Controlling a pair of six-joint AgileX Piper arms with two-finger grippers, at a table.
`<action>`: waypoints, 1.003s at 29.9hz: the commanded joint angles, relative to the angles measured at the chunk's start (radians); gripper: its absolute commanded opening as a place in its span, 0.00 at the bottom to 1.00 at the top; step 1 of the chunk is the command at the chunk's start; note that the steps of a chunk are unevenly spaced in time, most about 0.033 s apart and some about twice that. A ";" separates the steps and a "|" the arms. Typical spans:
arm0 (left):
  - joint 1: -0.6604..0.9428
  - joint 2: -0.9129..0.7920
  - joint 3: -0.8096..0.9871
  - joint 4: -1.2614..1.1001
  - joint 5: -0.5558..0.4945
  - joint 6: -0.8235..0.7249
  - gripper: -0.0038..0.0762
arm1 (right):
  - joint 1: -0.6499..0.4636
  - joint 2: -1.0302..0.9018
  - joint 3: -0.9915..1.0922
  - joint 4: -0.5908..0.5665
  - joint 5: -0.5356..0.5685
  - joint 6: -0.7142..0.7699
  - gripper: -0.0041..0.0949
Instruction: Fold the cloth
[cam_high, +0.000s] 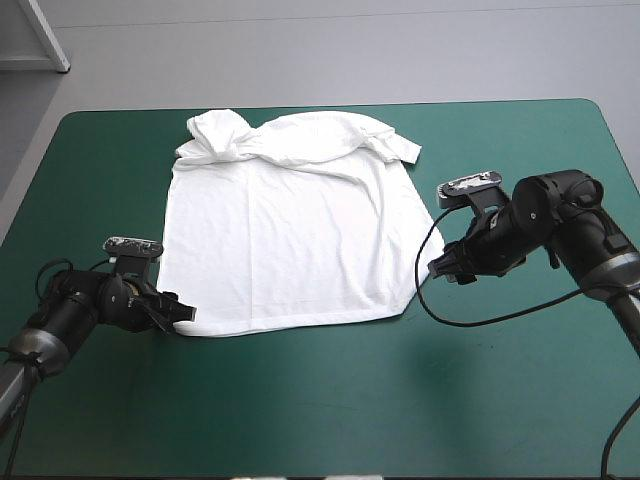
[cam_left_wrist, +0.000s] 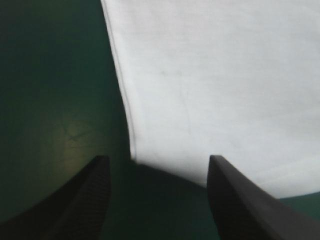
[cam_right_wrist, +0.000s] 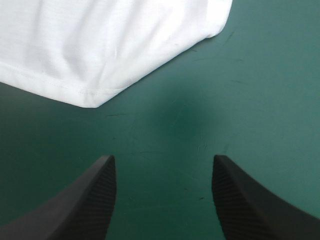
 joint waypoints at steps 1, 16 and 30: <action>-0.002 0.017 -0.001 -0.035 -0.099 -0.020 0.57 | -0.006 -0.037 -0.020 0.007 -0.025 -0.022 0.58; -0.003 0.159 -0.001 -0.186 -0.143 0.095 0.08 | -0.006 0.058 0.014 -0.005 -0.218 -0.022 0.58; -0.003 0.128 -0.014 -0.179 -0.134 0.095 0.07 | -0.006 0.298 0.016 0.134 -0.305 -0.016 0.58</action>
